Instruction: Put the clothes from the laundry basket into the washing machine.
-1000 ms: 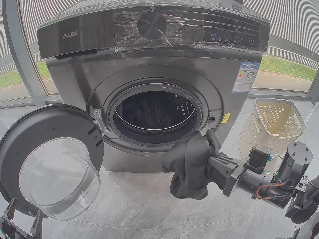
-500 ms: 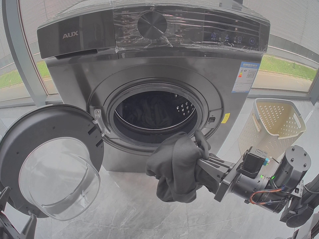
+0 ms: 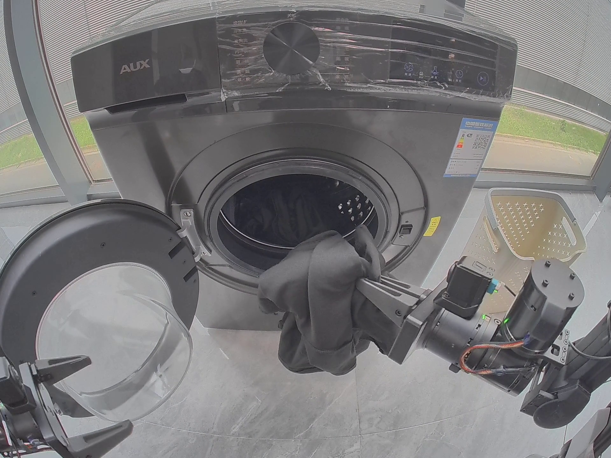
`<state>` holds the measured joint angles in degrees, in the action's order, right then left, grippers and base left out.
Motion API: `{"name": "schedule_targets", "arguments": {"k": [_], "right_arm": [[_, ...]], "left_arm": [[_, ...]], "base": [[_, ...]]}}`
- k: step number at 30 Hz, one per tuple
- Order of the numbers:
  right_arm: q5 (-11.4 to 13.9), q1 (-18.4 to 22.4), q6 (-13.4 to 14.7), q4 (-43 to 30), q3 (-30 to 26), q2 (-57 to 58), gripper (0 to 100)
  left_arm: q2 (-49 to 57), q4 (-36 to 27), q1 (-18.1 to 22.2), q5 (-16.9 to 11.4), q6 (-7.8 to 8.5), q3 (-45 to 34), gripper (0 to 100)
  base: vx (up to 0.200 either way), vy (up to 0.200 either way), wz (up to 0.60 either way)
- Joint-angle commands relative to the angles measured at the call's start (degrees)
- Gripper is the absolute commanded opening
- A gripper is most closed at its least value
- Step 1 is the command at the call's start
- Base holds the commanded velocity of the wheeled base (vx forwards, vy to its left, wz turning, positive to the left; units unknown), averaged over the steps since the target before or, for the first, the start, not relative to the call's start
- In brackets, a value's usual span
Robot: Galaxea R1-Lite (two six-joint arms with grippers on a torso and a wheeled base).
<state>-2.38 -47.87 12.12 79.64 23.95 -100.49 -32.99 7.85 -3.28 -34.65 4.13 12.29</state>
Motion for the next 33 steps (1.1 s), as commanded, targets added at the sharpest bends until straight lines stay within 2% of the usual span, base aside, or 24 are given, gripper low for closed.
{"name": "schedule_targets", "arguments": {"k": [1,7,13,19,23,26,27,28,29,33], "right_arm": [[0.62,0.24,0.45,-2.56,4.17,-0.59,0],[0.71,0.32,0.45,-3.26,5.23,-0.59,0],[0.27,0.32,0.54,-3.09,6.19,-1.11,0],[0.09,-0.03,0.54,-3.00,6.63,-1.11,0],[0.09,-0.38,0.54,-3.00,6.46,-1.11,0],[0.00,-0.38,0.54,-3.00,6.37,-1.03,0],[0.00,-0.38,0.54,-3.18,6.28,-0.94,0],[0.00,-0.38,0.54,-3.18,6.28,-0.94,0],[0.00,-0.47,0.54,-3.18,6.10,-0.85,0],[0.00,-0.56,0.63,-3.09,5.66,-0.85,0]], "left_arm": [[-15.97,5.16,-7.18,-0.77,1.32,0.28,100],[-24.05,10.17,-14.04,3.97,1.40,0.28,100],[-32.49,15.18,-19.57,7.05,0.88,0.37,100],[-40.93,22.38,-20.80,8.10,0.61,0.54,100],[-50.68,31.44,-21.95,8.19,0.44,0.63,100],[-54.29,34.95,-22.74,8.37,0.26,0.81,100],[-57.54,38.20,-23.79,9.42,-0.09,1.16,100],[-57.80,38.47,-23.88,9.51,-0.18,1.25,100],[-60.79,41.37,-25.02,10.74,-0.97,1.86,100],[-66.77,46.47,-26.34,11.79,-2.29,3.36,100]], "base": [[0.000,0.000,0.00],[0.000,0.000,0.00],[0.000,0.000,0.00],[0.000,0.000,0.00],[0.000,0.000,0.00],[0.000,0.000,0.00],[0.000,0.000,0.00],[0.000,0.000,0.00],[0.000,0.000,0.00],[0.000,0.000,0.00]]}}
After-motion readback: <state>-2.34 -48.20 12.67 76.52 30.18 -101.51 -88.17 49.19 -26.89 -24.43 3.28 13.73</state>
